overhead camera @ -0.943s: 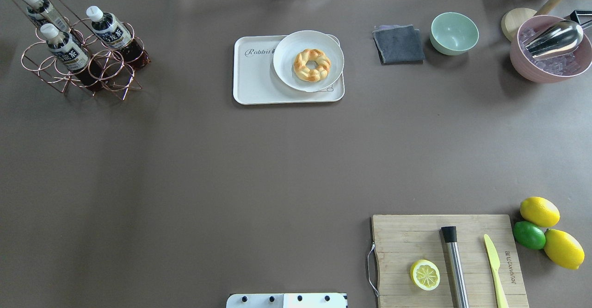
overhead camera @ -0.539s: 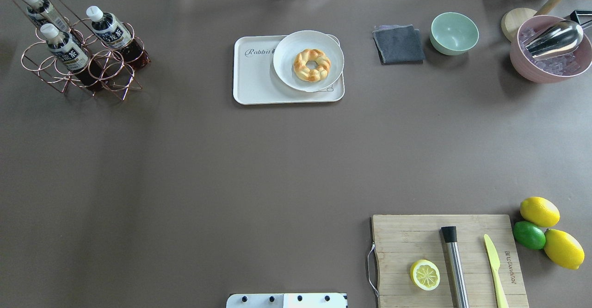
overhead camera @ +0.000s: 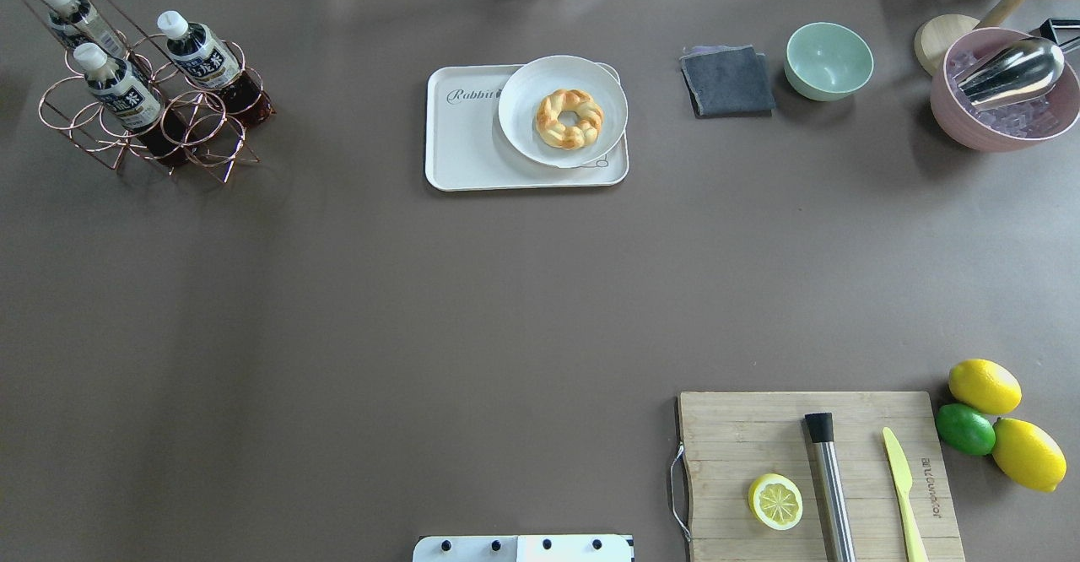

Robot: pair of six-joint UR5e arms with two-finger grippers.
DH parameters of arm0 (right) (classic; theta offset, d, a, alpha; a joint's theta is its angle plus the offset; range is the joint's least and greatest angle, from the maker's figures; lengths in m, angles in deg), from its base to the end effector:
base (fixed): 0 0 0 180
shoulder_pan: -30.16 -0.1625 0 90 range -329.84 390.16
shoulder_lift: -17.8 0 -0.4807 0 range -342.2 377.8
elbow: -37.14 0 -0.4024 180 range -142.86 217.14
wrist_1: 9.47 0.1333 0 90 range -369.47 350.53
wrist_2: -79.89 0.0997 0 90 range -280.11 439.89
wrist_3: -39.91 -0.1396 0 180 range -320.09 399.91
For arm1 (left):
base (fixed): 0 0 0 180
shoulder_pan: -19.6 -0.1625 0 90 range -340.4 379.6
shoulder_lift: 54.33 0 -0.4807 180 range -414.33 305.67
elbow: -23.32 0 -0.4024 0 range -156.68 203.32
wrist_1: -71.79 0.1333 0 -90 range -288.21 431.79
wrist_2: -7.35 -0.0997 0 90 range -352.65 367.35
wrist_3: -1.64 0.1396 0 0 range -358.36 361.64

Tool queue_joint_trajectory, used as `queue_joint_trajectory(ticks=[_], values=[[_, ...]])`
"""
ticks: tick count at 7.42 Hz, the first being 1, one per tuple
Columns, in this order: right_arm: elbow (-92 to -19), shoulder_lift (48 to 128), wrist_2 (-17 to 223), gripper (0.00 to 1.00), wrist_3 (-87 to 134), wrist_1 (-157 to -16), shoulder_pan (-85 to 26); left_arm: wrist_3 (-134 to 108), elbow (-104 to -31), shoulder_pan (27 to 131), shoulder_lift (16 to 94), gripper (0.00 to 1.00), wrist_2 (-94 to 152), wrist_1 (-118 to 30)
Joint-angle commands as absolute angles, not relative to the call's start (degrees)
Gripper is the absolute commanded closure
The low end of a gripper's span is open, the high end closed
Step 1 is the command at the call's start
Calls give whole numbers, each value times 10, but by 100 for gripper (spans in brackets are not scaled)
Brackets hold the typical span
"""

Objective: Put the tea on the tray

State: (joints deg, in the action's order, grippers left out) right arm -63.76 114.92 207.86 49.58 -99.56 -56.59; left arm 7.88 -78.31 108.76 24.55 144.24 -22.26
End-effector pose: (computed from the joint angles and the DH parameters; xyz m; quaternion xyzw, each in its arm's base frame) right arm 0.0219 -0.4505 0.7164 0.0486 -0.3229 -0.1167 0.9379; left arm -0.0253 -0.4171 0.7178 0.0552 0.3954 0.0724 0.9140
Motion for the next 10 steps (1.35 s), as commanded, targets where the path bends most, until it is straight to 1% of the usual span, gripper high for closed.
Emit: queue_joint_trajectory(ticks=[1, 3, 5, 8, 10], values=[[-638, 1149, 2079, 0, 496, -996, -567, 76, -785, 1088, 252, 0, 1442, -223], [-638, 1150, 2079, 0, 496, -996, -566, 72, -779, 1093, 269, 0, 1442, -233], [-638, 1150, 2078, 0, 496, -995, -567, 1, -770, 1096, 293, 0, 1444, -236], [-639, 1138, 2079, 0, 489, -991, -567, 2, -758, 1096, 286, 0, 1445, -330], [-656, 1135, 2078, 0, 487, -986, -567, 1, -761, 1096, 291, 0, 1445, -338]])
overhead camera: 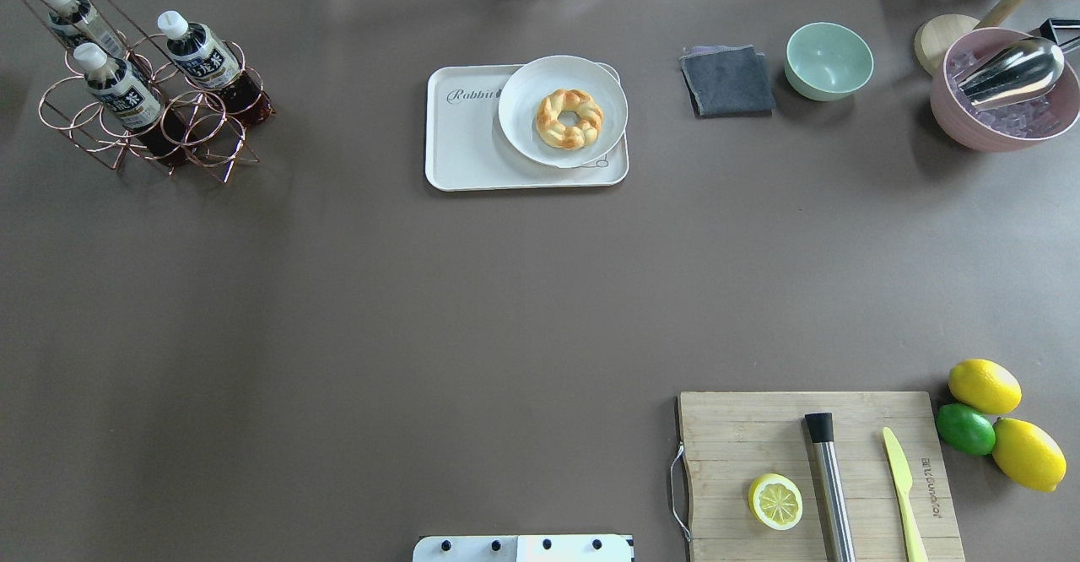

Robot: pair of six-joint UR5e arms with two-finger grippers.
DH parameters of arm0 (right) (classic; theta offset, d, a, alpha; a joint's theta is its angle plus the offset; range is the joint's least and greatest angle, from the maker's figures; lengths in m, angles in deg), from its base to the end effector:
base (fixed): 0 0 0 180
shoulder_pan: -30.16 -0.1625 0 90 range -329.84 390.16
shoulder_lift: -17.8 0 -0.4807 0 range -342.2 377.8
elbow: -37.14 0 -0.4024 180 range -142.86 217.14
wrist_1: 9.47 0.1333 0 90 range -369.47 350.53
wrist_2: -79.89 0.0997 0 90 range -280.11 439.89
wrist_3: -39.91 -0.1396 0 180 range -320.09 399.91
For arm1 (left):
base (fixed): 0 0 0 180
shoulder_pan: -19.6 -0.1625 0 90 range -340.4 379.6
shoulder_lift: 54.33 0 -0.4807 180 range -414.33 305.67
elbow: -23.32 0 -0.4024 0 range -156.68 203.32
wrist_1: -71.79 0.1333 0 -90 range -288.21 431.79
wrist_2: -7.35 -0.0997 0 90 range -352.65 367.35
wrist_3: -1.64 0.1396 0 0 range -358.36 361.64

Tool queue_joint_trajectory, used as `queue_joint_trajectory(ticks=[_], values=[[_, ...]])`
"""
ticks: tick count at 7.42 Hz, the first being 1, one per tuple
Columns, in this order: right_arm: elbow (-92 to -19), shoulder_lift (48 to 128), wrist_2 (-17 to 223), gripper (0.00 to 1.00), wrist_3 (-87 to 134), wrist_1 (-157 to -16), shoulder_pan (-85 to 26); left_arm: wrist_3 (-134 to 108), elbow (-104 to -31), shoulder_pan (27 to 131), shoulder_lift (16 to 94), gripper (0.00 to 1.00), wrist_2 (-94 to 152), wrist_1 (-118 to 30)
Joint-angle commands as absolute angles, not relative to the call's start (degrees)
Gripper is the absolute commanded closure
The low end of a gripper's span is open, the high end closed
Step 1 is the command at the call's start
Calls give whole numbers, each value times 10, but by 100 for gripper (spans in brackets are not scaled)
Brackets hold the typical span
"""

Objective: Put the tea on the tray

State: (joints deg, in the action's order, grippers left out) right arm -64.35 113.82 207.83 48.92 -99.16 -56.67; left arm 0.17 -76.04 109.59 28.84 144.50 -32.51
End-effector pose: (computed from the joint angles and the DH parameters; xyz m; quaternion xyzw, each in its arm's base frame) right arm 0.0219 -0.4624 0.7017 0.0642 -0.3218 -0.1165 0.9374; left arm -0.0309 -0.4678 0.6840 0.1290 0.3973 0.0470 0.9073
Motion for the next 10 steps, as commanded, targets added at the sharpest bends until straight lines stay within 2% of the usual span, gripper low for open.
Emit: queue_joint_trajectory(ticks=[1, 6, 8, 10], values=[[-670, 1129, 2084, 0, 482, -982, -567, -3, -767, 1096, 292, 0, 1447, -349], [-719, 1095, 2079, 1, 490, -947, -559, -32, -785, 1101, 306, 1, 1443, -430], [-715, 1085, 2077, 0, 477, -897, -487, -165, -781, 1091, 306, 1, 1438, -520], [-718, 1068, 2034, 0, 317, -825, -390, -235, -780, 1043, 303, 0, 1381, -602]])
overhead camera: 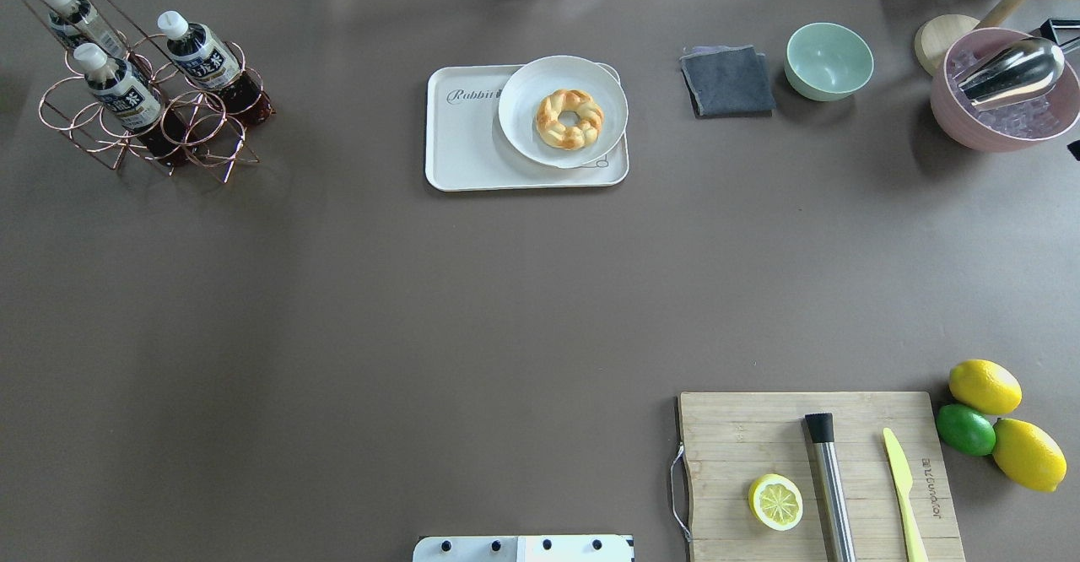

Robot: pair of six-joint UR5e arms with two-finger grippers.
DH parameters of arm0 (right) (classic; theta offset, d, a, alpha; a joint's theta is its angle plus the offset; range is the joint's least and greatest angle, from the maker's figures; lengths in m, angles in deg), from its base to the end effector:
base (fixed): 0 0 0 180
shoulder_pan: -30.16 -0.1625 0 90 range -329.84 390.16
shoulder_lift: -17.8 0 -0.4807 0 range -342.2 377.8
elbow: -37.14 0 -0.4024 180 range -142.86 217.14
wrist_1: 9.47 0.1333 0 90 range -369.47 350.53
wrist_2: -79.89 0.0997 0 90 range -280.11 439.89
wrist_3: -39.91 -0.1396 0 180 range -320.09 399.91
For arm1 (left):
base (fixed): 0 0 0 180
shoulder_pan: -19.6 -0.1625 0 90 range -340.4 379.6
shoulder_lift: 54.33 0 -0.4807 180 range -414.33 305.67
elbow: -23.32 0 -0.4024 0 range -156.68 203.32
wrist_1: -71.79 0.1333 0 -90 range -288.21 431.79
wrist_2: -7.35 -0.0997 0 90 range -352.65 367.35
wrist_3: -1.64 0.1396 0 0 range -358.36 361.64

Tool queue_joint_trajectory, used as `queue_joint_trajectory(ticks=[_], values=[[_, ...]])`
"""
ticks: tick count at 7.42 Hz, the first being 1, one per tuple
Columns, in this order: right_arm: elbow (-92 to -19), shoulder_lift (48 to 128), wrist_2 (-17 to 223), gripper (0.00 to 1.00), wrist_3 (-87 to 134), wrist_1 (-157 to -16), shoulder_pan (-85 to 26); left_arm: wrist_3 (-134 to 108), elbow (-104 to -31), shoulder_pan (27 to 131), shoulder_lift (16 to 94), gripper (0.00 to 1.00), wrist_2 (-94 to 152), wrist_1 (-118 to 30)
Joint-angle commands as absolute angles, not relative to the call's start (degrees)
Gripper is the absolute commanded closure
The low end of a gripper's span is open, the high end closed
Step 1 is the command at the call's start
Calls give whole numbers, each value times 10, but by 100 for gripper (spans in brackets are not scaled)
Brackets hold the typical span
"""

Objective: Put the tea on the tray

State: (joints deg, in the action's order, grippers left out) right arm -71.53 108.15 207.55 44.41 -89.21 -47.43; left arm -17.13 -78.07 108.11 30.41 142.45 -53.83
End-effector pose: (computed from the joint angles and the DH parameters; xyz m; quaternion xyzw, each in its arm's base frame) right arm -0.0648 -0.5177 0.5661 0.2115 -0.3281 -0.2137 0.8955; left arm -0.0215 -0.4968 0.6053 0.2609 0.4106 0.0055 0.8737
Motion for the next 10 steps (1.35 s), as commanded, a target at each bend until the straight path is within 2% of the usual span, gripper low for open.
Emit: queue_joint_trajectory(ticks=[1, 3, 5, 9, 10], values=[[-720, 1064, 1995, 0, 208, -765, -326, -250, -782, 1016, 303, 1, 1340, -627], [-735, 1025, 1977, 0, 128, -756, -281, -268, -785, 991, 305, 1, 1321, -661], [-741, 992, 1967, 0, 77, -756, -251, -357, -786, 916, 303, 1, 1246, -725], [-749, 900, 1931, 0, 26, -753, -185, -419, -792, 853, 330, 3, 1185, -742], [-747, 887, 1904, 0, 25, -753, -165, -419, -788, 835, 343, 13, 1149, -741]])
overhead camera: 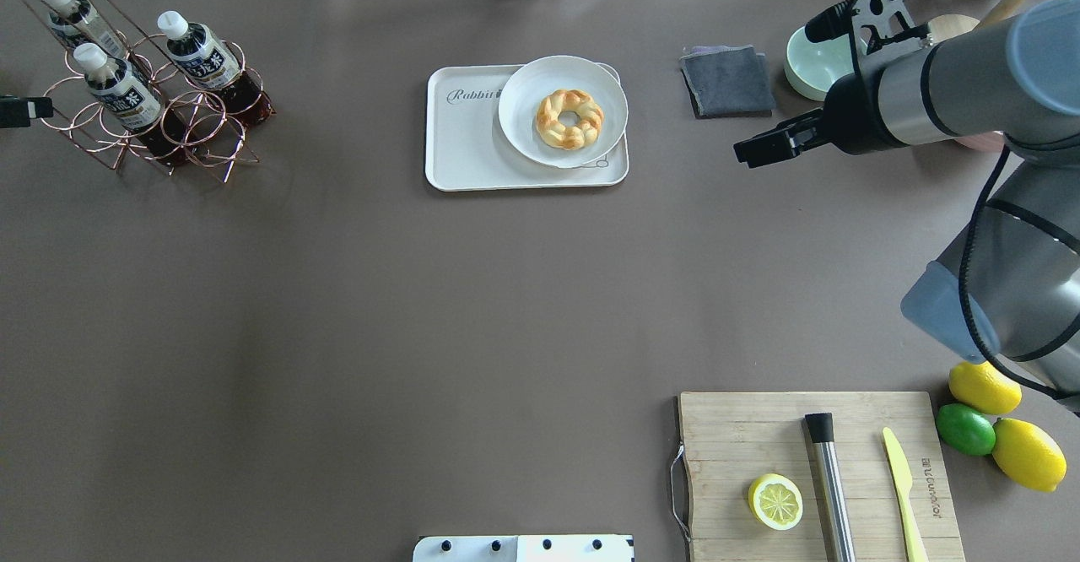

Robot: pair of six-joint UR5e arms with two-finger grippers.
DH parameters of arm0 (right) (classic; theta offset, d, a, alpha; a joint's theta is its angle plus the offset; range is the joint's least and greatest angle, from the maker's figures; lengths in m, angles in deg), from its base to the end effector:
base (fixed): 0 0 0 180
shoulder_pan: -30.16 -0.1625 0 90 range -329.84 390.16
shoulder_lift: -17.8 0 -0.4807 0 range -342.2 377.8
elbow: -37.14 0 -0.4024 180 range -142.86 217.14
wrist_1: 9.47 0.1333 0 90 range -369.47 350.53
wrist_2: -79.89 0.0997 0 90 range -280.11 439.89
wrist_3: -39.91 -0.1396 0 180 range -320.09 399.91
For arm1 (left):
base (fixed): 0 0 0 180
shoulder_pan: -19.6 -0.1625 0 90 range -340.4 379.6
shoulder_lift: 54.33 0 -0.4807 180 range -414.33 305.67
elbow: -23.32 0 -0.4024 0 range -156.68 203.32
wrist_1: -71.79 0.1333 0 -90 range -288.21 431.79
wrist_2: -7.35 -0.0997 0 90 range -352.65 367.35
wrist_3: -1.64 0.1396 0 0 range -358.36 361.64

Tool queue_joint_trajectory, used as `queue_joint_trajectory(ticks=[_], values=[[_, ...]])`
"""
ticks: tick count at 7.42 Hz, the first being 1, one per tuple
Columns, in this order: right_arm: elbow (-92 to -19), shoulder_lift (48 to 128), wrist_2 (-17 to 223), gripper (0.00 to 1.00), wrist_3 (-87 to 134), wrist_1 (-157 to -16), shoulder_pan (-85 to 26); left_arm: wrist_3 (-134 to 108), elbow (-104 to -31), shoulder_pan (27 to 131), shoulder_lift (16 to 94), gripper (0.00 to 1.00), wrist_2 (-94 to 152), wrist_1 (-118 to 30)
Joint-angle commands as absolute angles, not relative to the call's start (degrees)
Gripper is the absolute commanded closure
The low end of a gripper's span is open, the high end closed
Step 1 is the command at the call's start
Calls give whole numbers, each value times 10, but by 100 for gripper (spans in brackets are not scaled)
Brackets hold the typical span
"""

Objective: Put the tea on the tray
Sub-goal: 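Reach the left gripper to the rack bottle while the right arm hovers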

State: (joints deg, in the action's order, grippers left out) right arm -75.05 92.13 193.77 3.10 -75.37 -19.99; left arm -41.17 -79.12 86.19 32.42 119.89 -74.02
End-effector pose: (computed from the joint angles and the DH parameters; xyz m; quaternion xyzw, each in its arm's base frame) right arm -0.3300 -0.5153 0.3504 0.2850 -0.4515 -0.1287 0.8357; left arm 0.1369 -0.5171 0.5423 0.3513 0.4259 -0.0359 0.8330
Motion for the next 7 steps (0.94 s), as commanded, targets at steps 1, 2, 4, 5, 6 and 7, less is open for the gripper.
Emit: queue_joint_trajectory(ticks=[1, 2, 4, 5, 6, 7], values=[[-747, 886, 1889, 0, 25, -752, -154, -417, -782, 818, 355, 13, 1134, -739], [-747, 886, 1885, 0, 25, -752, -152, -416, -766, 816, 368, 13, 1114, -739], [-747, 886, 1885, 0, 25, -752, -151, -407, -745, 816, 380, 13, 1108, -743], [-747, 886, 1885, 0, 25, -751, -152, -390, -742, 817, 383, 13, 1105, -743], [-747, 886, 1885, 0, 25, -752, -151, -387, -730, 817, 393, 14, 1084, -742], [-747, 886, 1884, 0, 25, -751, -151, -387, -716, 817, 408, 17, 1082, -743]])
